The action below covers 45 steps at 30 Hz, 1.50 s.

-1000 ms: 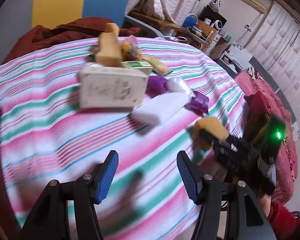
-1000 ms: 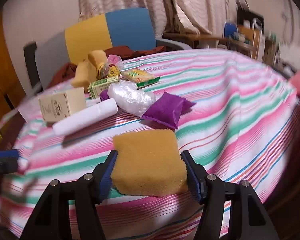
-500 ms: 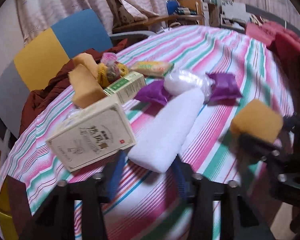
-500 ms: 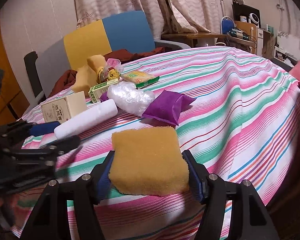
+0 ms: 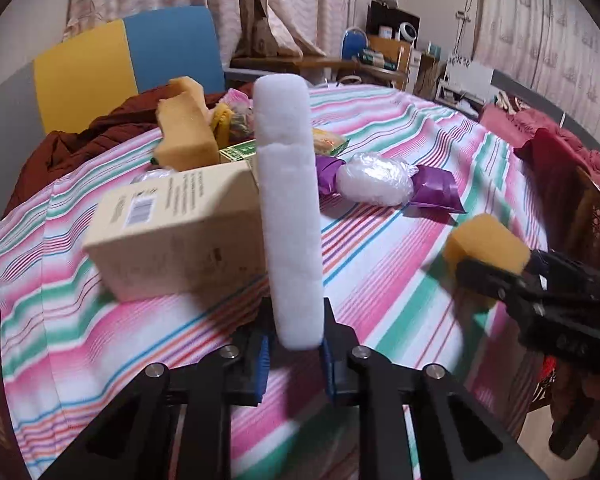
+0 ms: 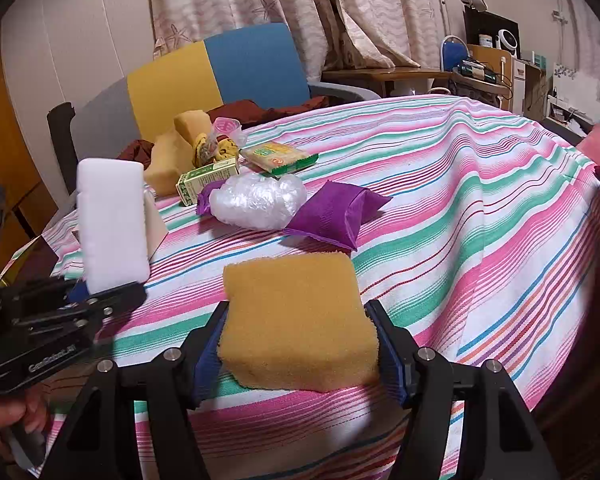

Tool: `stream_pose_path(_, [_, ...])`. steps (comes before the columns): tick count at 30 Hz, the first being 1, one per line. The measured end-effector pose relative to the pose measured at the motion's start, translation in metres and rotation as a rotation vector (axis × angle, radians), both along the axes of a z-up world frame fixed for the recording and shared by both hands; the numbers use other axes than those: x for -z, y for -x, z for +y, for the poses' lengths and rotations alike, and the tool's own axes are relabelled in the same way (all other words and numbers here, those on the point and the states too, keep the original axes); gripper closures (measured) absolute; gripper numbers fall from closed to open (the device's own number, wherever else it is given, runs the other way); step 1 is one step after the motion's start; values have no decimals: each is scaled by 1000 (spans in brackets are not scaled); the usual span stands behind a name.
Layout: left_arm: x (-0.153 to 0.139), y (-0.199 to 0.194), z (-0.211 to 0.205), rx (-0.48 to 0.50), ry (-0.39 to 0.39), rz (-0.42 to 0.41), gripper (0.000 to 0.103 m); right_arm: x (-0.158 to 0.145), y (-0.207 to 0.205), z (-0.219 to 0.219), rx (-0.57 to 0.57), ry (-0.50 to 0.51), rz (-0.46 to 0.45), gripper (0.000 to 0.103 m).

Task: Organize objects
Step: 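Grasp the yellow sponge with the right tool while the left tool grasps the white foam block, then carry the sponge and foam block over the gold tin and open both tools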

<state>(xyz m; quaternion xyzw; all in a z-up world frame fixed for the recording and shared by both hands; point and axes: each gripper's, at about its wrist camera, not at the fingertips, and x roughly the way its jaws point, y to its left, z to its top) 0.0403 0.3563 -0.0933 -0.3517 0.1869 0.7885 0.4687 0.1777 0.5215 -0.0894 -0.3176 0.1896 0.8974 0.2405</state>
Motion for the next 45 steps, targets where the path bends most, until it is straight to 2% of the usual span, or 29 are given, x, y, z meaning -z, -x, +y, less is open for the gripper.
stream_pose_path(2, [-1,-5,-7,-8,-13,-3,88,0,0,0,3,-2,-3,37])
stream_pose_path(8, [-2,-9,-26,-22,-44,-16,89,-2,1,-1,7,-4,-21,38])
stream_pose_path(13, [-8,-7,-37,-43,-96,-64,89,-5,1,-3,3,14,-30,39])
stream_pose_path(26, [-21,-15,-97,-135,-161,-124,89,-25,16,-42,-136,38,-17,40])
stream_pose_path(34, [-46,-11,-156,-232,-233,-134,89,-40,43,-94,-300,62,-3,40])
stream_pose_path(45, [-63,14,-254,-445,-281,-149,89,-69,90,-209,-567,51,77,39])
